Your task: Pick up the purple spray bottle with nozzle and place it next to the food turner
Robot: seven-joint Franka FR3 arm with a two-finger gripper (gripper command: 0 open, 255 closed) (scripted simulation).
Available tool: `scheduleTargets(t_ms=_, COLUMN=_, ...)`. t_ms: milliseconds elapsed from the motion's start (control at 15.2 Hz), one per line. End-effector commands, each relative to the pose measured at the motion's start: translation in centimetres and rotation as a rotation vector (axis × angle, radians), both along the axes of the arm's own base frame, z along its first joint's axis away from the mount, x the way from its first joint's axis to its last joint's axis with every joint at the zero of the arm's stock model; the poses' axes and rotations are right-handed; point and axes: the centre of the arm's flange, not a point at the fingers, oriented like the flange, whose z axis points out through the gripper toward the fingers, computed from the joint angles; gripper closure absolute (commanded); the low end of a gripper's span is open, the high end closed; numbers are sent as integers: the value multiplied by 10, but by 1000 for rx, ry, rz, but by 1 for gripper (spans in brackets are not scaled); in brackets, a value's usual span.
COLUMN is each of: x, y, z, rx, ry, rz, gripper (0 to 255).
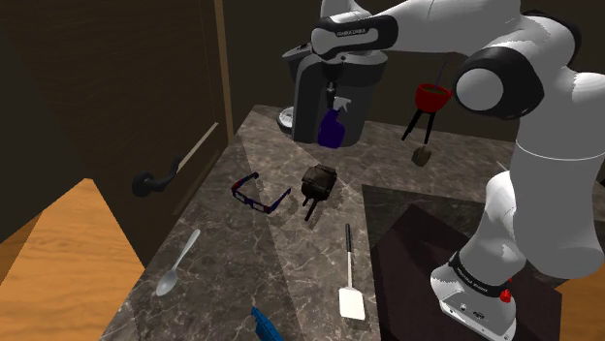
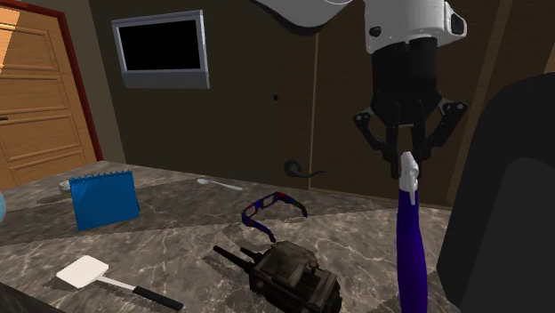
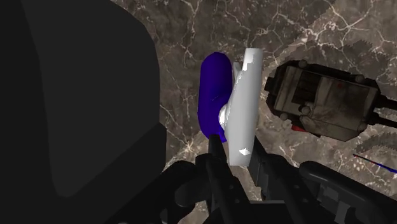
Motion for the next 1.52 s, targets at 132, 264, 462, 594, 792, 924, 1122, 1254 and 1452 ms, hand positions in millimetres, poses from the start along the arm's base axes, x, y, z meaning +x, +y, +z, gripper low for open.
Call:
scheduleTargets(t_ms=132, x=0, y=-1, z=22, rx=0, ry=0, rz=0, gripper=255)
scheduleTargets(t_ms=264, x=-14, y=15, z=37, rx=0, ry=0, rz=0, gripper=255)
scheduleTargets(t_ms=462, x=-36, y=39, z=59, rx=0, ry=0, rz=0, gripper=255)
scheduleTargets(t_ms=594, x=-50, y=55, z=74, rx=0, ry=0, rz=0, gripper=255)
scheduleTargets(t_ms=792, x=-72, y=80, z=97, rx=0, ry=0, rz=0, gripper=255)
scheduleTargets(t_ms=924, x=-86, y=96, z=112, rx=0, ry=0, rz=0, gripper=255)
scheduleTargets(t_ms=1122, x=-108, y=120, z=134, rx=0, ry=0, rz=0, gripper=255)
scheduleTargets(t_ms=1254, x=-122, y=136, z=149, rx=0, ry=0, rz=0, gripper=255)
scheduleTargets(t_ms=1452, x=-144, y=161, z=172, rx=0, ry=0, rz=0, gripper=255)
